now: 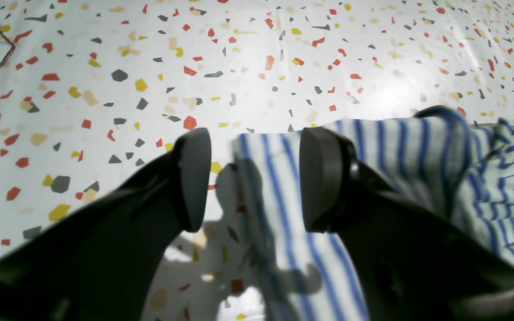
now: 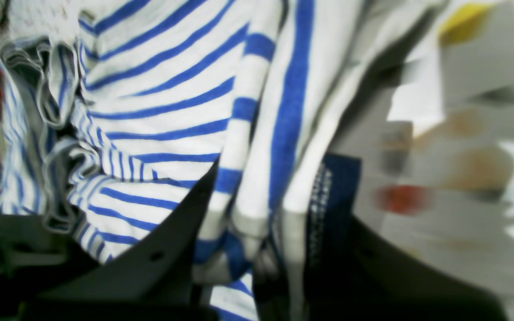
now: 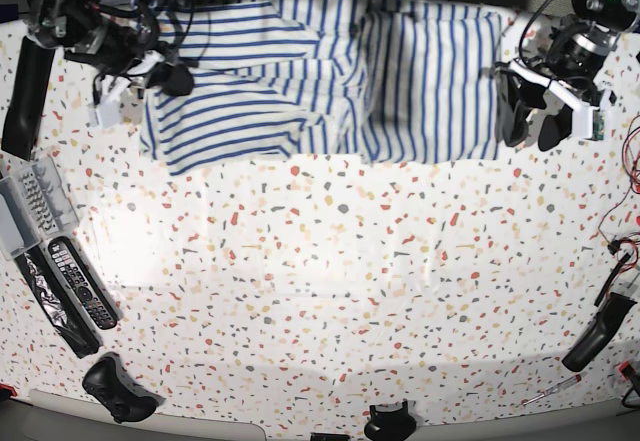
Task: Layout the t-shirt on the table in an organized manner, then fold the t-shirt properly
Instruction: 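Grasp the shirt's other side with the right gripper and lift it, then lift the shirt with both grippers and fold it over onto itself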
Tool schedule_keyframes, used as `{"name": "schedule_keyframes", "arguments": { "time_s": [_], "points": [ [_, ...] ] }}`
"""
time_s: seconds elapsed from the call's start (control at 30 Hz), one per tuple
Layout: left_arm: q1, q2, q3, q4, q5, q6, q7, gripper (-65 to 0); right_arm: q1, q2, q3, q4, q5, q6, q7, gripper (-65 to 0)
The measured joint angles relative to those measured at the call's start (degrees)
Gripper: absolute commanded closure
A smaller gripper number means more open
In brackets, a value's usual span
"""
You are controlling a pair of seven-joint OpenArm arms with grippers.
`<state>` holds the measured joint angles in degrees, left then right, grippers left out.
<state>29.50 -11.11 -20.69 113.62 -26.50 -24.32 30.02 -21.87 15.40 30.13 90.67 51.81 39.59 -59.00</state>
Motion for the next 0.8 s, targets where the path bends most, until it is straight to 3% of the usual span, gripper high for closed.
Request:
{"name": "schedule_keyframes", "arguments": {
  "time_s": [0.23,0.33,0.63,0.8],
  "points": [
    [1.4,0.0,0.0,-2.8,0.0,-0.3,0.2,-29.4,2.6,4.0,10.5,0.0,-0.4,0.1,-1.6,0.0],
    [1.9,0.0,0.0,-6.6,0.1,-3.4,0.6,-29.4,2.4,3.8,12.0,1.9,3.8,0.1,-5.5,0.0],
    [1.9,0.2,0.0,-13.5,-8.3,-11.7,4.6,-29.0,0.1,-7.3,11.1,21.2,6.6,0.0,-6.9,0.0],
    [1.8,0.1,0.4,-13.5,-10.6,-11.9,6.3,-29.0,-1.2,-10.7,3.0,31.4,6.8,0.0,-6.8,0.0]
  ]
}}
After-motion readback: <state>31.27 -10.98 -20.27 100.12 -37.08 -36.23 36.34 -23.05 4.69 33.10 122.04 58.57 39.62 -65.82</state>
